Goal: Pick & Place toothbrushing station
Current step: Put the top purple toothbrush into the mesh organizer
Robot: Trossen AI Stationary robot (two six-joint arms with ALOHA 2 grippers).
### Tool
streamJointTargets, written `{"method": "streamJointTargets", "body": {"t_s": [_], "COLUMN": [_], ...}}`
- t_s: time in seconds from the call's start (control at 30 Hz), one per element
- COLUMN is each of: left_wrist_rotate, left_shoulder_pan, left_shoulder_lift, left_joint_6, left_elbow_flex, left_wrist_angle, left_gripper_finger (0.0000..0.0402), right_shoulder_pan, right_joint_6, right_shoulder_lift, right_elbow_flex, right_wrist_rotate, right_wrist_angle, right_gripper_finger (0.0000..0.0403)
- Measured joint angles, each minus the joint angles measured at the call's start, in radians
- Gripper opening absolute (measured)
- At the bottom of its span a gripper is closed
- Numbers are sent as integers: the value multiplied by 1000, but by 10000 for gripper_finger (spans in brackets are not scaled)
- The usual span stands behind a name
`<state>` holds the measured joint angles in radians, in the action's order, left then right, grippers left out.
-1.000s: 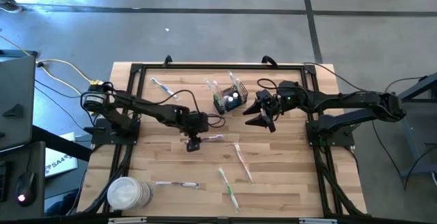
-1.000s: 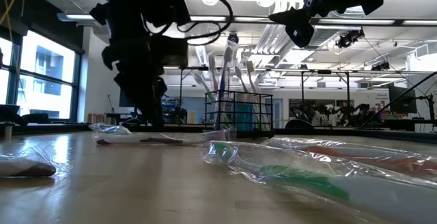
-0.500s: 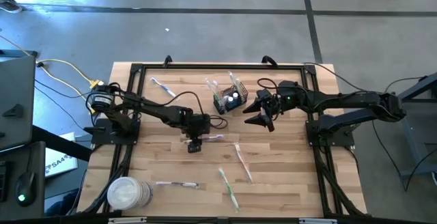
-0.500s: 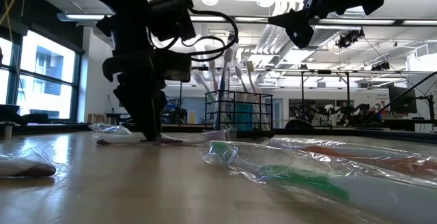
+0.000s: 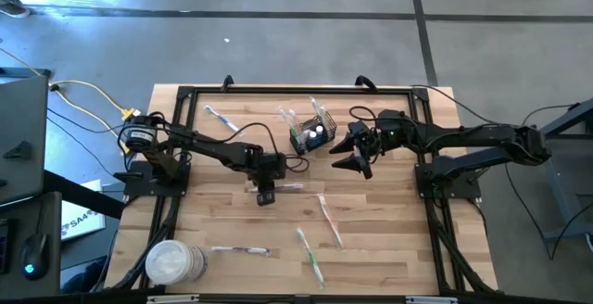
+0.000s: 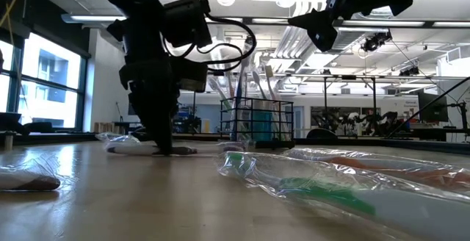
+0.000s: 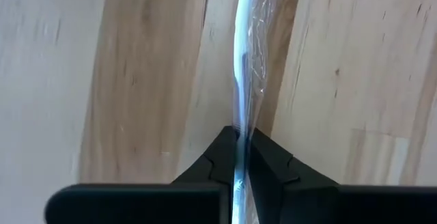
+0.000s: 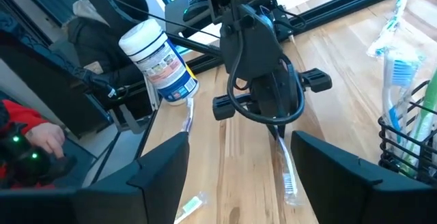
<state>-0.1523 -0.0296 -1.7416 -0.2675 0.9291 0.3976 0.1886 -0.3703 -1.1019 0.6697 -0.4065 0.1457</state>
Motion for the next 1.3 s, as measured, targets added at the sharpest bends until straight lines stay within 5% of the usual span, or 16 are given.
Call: {"method": "streamJointTargets", "body": {"t_s": [0.3, 0.7, 0.83, 1.1, 1.3], "left_wrist_rotate": [-22, 106, 112, 189, 165], "left_shoulder_pan": [16, 22, 22, 23, 24], "left_shoulder_lift": [36, 82, 82, 84, 86], "left_joint_6": [-45, 34, 97, 267, 334], "left_elbow_flex": [74, 450, 643, 1022, 1122], "left_wrist_angle": [237, 613, 653, 743, 584], "left_gripper_finger": [10, 10, 10, 10, 10], "right_shoulder_pan": [0, 0, -1, -2, -24], "right_joint_6": [0, -62, -105, -135, -124], "right_shoulder_lift": [0, 0, 0, 0, 1], "right_elbow_flex": [0, 0, 0, 0, 0], "right_wrist_rotate": [-13, -87, -163, -126, -43], "right_wrist_angle": [0, 16, 80, 249, 589], "right_gripper_finger": [250, 250, 250, 250, 250]}}
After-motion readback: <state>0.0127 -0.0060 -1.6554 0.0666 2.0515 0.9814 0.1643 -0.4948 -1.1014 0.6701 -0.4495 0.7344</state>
